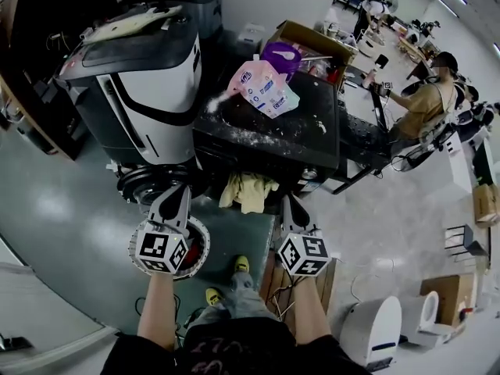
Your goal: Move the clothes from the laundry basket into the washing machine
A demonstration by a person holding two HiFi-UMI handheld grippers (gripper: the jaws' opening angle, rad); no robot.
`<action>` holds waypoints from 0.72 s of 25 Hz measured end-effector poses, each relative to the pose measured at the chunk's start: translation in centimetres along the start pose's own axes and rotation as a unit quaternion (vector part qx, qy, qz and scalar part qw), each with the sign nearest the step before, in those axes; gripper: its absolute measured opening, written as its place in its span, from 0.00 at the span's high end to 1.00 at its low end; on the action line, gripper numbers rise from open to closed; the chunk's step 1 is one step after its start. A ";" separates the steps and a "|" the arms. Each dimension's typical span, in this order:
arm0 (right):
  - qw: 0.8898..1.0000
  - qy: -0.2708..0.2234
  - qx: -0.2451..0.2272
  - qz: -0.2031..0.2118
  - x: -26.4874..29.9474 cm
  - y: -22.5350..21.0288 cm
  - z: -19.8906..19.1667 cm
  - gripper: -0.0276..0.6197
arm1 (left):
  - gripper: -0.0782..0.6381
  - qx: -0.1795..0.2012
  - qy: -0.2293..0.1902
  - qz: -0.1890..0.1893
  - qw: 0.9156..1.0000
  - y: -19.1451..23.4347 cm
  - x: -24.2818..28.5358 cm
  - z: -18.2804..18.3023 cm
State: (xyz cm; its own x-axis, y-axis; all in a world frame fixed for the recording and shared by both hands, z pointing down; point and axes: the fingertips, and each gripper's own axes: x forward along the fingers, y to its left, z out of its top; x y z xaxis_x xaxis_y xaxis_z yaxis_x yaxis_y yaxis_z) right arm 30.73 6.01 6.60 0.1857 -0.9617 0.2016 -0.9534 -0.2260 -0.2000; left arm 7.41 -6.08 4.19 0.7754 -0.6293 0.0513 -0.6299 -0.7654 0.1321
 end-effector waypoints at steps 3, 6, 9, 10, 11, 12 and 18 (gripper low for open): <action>1.000 -0.007 -0.002 0.002 -1.3 0.3 0.9 0.95 | 0.88 0.011 -0.003 0.012 1.000 0.3 -1.3 1.3; 1.000 -0.015 -0.007 0.006 -2.5 0.8 1.9 0.95 | 0.88 0.012 -0.012 0.021 1.000 0.5 -2.5 2.7; 1.000 -0.024 -0.014 0.011 -3.5 1.3 3.0 0.95 | 0.88 0.028 -0.014 0.027 0.999 0.3 -3.5 3.7; 0.999 -0.027 -0.015 0.012 -3.8 1.4 3.3 0.95 | 0.88 0.033 -0.014 0.027 0.999 0.1 -3.8 4.0; 0.999 -0.030 -0.016 0.012 -4.1 1.5 3.7 0.95 | 0.88 0.037 -0.015 0.027 0.999 0.0 -4.1 4.3; 0.999 -0.033 -0.018 0.013 -4.4 1.5 4.0 0.95 | 0.88 0.039 -0.016 0.028 0.999 -0.1 -4.4 4.6; 0.998 -0.047 -0.026 0.016 -6.3 1.6 5.5 0.95 | 0.88 0.043 -0.022 0.031 0.998 -1.0 -5.8 5.9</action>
State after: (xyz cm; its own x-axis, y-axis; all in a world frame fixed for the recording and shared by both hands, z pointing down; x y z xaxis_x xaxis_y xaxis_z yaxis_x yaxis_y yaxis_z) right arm 29.34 10.83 -0.26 0.1744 -0.9790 0.1055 -0.9697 -0.1893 -0.1545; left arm 3.23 -2.45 -2.11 0.7328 -0.6803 0.0135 -0.6801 -0.7318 0.0437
